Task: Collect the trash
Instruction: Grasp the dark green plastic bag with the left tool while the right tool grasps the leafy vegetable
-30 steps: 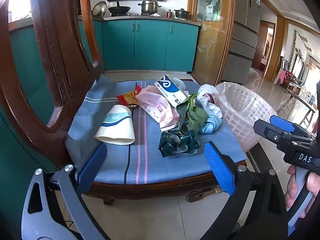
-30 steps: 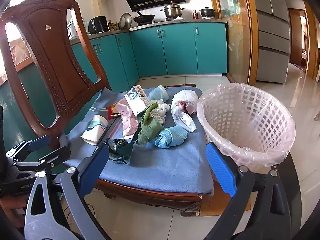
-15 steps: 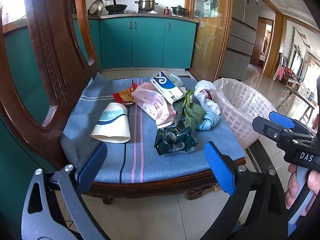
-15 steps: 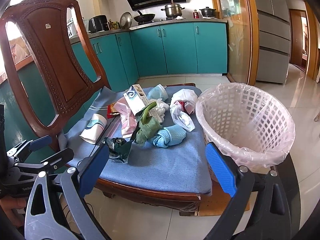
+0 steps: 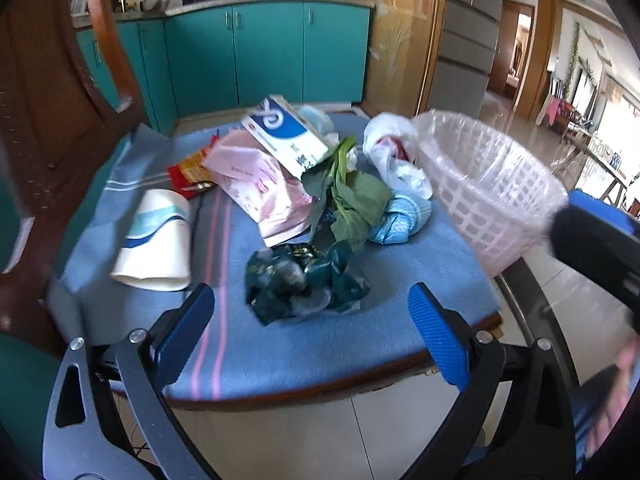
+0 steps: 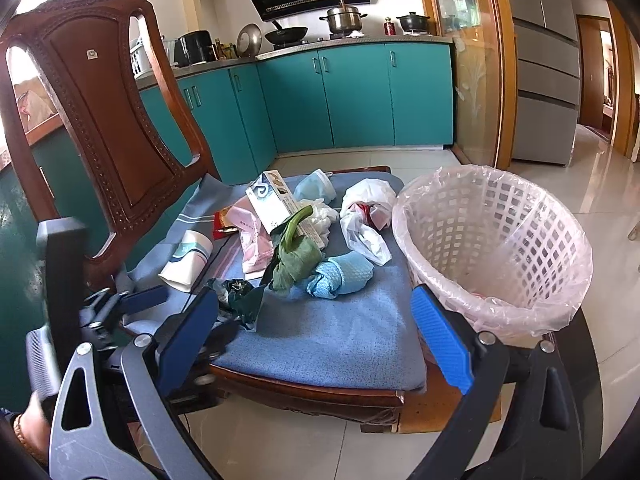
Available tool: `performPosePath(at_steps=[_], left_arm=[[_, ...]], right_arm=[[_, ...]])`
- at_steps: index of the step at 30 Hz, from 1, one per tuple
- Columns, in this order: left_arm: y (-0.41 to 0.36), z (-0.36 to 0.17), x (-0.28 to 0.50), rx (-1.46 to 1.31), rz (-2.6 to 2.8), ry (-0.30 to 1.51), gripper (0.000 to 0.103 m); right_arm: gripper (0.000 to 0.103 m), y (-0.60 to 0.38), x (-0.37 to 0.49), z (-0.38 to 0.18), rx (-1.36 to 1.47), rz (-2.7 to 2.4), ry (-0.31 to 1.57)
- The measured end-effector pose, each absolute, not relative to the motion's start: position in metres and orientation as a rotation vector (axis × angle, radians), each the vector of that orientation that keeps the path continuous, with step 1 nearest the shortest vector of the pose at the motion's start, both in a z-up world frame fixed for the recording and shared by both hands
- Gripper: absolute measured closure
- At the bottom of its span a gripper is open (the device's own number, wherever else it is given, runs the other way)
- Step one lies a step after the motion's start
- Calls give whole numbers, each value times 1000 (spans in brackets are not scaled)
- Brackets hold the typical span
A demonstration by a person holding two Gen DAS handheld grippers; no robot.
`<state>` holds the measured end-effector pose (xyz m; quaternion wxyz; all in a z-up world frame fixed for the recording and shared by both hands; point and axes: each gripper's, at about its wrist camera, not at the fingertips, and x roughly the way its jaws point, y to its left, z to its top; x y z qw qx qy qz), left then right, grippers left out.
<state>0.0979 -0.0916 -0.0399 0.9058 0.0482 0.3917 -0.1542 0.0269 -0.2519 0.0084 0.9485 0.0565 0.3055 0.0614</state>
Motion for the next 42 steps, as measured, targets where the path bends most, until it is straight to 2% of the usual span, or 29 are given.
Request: performPosePath(at_steps=[3, 4, 5, 9, 12, 18, 22, 24, 29, 31, 33, 34, 35, 36, 38, 42], left_arm=[[-99, -56, 117, 81, -320, 881, 8], [-100, -61, 121, 88, -309, 893, 15], [-100, -64, 124, 90, -303, 899, 29], [-89, -64, 127, 33, -326, 913, 47], [-72, -43, 116, 2, -308, 870, 49], [-18, 19, 70, -51, -218, 647, 49], [7, 35, 67, -69, -154, 569, 47], [10, 34, 73, -76, -150, 586, 47], [4, 25, 79, -62, -165, 625, 47], [3, 25, 81, -61, -169, 629, 47], [6, 24, 80, -63, -169, 628, 47], [7, 24, 80, -64, -169, 629, 47], [7, 24, 81, -65, -169, 631, 47], [7, 23, 84, -66, -168, 633, 47], [8, 23, 85, -68, -167, 636, 47], [10, 23, 84, -72, -169, 631, 47]], right_arm=[[8, -251, 28, 10, 115, 116, 619], [8, -251, 28, 10, 111, 114, 620], [8, -250, 28, 10, 109, 112, 622], [8, -250, 31, 10, 109, 100, 621], [8, -248, 36, 7, 97, 91, 627], [8, -221, 69, -8, 34, 91, 664], [8, -190, 106, -27, -75, 64, 709], [18, -179, 124, -38, -86, 58, 749], [27, -155, 150, -52, -169, -4, 771], [37, -150, 161, -63, -192, -24, 803], [55, -149, 168, -72, -210, -33, 824], [60, -150, 171, -75, -208, -28, 833], [73, -152, 172, -77, -199, -19, 840], [81, -156, 172, -77, -177, -7, 842], [87, -164, 166, -69, -127, 20, 810], [88, -179, 145, -42, -26, 105, 725]])
